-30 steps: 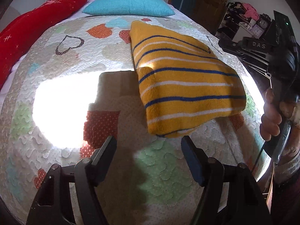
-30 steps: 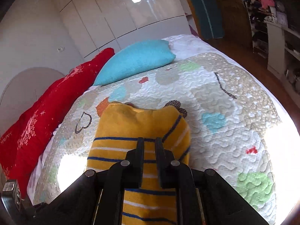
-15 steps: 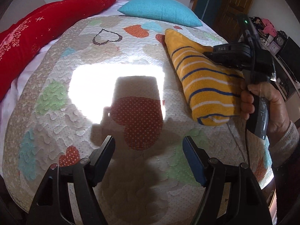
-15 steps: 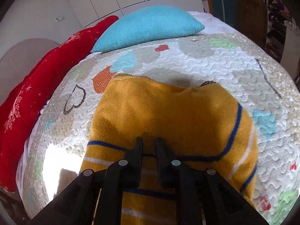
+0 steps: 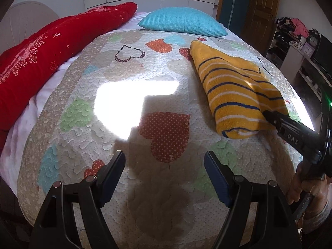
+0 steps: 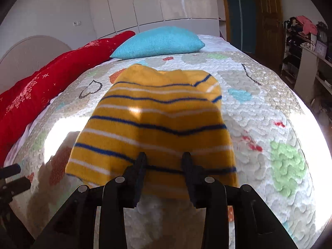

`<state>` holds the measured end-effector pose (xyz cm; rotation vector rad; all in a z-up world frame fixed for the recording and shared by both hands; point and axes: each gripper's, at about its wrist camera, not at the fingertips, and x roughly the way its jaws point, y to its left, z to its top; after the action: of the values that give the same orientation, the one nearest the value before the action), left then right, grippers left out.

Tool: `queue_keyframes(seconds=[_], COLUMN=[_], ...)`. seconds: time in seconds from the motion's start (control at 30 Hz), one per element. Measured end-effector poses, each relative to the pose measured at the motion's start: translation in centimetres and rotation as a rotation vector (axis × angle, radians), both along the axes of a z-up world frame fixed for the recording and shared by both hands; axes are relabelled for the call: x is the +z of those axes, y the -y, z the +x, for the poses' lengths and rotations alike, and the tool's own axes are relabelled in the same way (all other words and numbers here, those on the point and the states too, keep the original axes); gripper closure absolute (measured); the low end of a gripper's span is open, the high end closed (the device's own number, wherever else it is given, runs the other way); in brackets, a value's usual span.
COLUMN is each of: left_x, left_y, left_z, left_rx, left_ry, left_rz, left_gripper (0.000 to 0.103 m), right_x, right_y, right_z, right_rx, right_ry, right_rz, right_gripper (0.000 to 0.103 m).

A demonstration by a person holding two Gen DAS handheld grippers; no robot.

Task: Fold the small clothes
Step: 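Lower the folded sweater below the blue pillow and open the right tool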

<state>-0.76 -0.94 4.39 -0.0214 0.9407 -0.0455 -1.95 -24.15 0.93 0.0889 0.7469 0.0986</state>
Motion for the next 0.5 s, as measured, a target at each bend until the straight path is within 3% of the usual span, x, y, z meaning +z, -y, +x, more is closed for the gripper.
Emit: queue_keyframes(seconds=[0.1,0.2,0.33,0.5], left_x=[0.2,0.4,0.6,0.4], left_y=[0.5,1.2,2.0,2.2], left_z=[-0.1,-0.5,-0.9,-0.8], left_rx=[-0.008,-0.019,-0.032,-0.033], left_ry=[0.010,0.026,0.044,0.036], left_rz=[0.017,0.042,0.088,0.077], left_gripper=[0.026,0.026,0.025,0.025], right_x=[-1.3,-2.9,-2.9,-3.0], right_y=[0.7,1.5,1.8,2.4], right_z=[-1.8,-3.1,-5.3,-5.9], right_rx=[-0.013,-0.047,-0.056,-0.058], right_ry=[-0.029,-0.091,-0.054,-0.055], right_rz=[0.012,0.041,0.035,0.073], right_gripper=[0.059,0.050,0.050,0.047])
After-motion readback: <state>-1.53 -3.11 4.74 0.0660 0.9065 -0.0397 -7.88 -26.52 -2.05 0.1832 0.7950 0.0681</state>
